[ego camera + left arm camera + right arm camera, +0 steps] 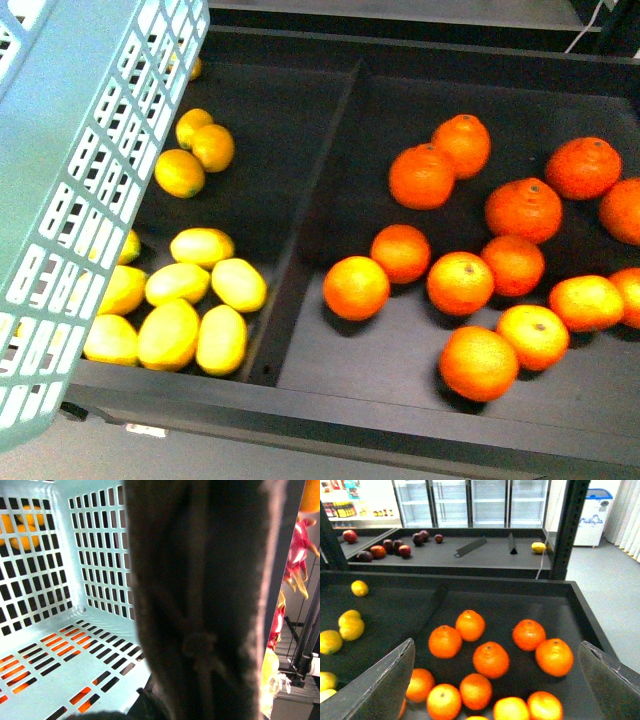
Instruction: Pick lemon and mango into basket
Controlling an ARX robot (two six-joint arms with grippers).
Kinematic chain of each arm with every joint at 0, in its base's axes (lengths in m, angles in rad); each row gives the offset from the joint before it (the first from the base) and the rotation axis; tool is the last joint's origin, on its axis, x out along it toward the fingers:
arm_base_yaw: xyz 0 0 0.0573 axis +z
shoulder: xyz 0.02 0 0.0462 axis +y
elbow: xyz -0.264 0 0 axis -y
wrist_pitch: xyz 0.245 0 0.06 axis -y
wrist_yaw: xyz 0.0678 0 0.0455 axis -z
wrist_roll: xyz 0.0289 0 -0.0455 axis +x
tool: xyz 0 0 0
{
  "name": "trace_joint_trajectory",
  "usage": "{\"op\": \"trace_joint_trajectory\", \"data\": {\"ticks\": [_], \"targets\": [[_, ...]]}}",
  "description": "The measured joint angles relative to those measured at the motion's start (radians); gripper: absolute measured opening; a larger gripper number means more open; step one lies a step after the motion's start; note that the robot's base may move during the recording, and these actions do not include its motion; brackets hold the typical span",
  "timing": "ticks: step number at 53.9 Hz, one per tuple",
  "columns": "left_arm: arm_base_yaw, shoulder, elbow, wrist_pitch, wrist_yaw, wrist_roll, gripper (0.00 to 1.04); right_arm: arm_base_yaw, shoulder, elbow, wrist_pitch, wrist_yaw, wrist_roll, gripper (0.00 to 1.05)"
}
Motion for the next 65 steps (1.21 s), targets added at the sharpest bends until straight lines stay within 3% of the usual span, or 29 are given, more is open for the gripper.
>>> {"op": "trace_joint_trajectory", "data": {"ticks": [65], "targets": [[0.000,0.000,0.000,0.000,-0.001,0.003,0.05,0.000,-0.002,0.000,0.000,0.001,0.000,0.96]]}}
